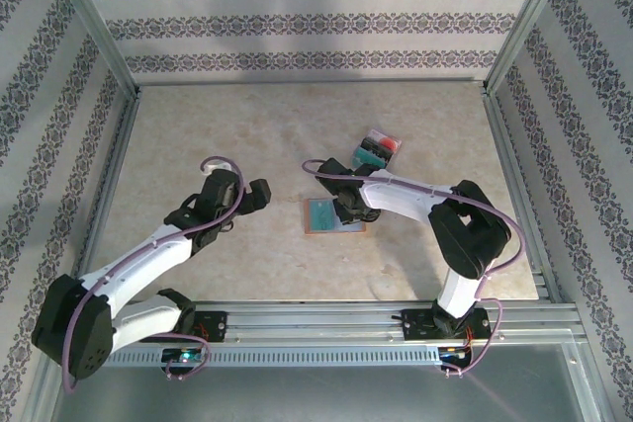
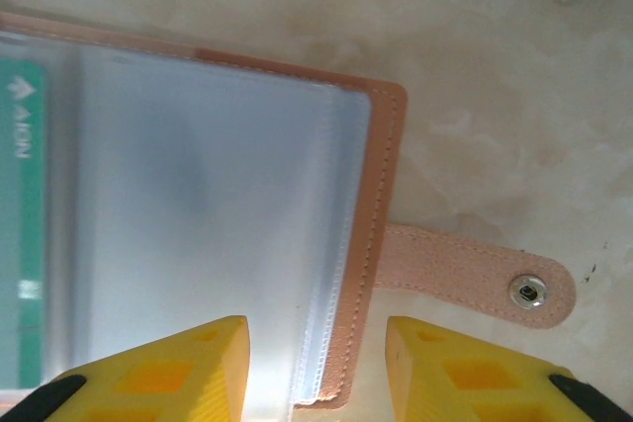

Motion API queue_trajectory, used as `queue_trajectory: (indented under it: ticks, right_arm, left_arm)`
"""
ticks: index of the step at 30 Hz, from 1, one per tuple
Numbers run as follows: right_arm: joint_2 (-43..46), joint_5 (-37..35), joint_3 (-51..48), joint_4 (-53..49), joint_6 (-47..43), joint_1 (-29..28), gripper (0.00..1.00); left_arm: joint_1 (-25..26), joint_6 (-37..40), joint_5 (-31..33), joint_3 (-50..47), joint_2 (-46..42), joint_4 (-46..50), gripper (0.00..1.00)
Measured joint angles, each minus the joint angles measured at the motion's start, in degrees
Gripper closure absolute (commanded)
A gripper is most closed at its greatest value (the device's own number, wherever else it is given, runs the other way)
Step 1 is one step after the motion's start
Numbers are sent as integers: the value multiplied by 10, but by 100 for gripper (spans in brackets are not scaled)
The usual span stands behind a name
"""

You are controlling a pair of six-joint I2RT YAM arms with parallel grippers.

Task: Take the credit cards out of the card holder

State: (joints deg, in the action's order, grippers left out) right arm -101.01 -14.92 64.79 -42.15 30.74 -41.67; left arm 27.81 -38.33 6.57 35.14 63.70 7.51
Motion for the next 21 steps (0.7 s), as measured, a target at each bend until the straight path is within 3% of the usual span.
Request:
queue_trajectory:
  ticks: [5, 7, 18, 21]
  right_arm:
    - [8, 12, -23, 15, 5, 17, 59]
    - [20, 18, -32, 18, 6, 22, 59]
    - [106, 80, -43, 52, 13, 44, 59]
    - [110, 115, -43, 69, 20, 47, 59]
  left_arm:
    - [43, 22, 1, 29, 52, -5, 0]
    - [59, 32, -2, 41, 75, -8, 5]
    - [109, 59, -76, 99, 218, -51, 46]
    - [109, 49, -99, 100, 247, -66, 49]
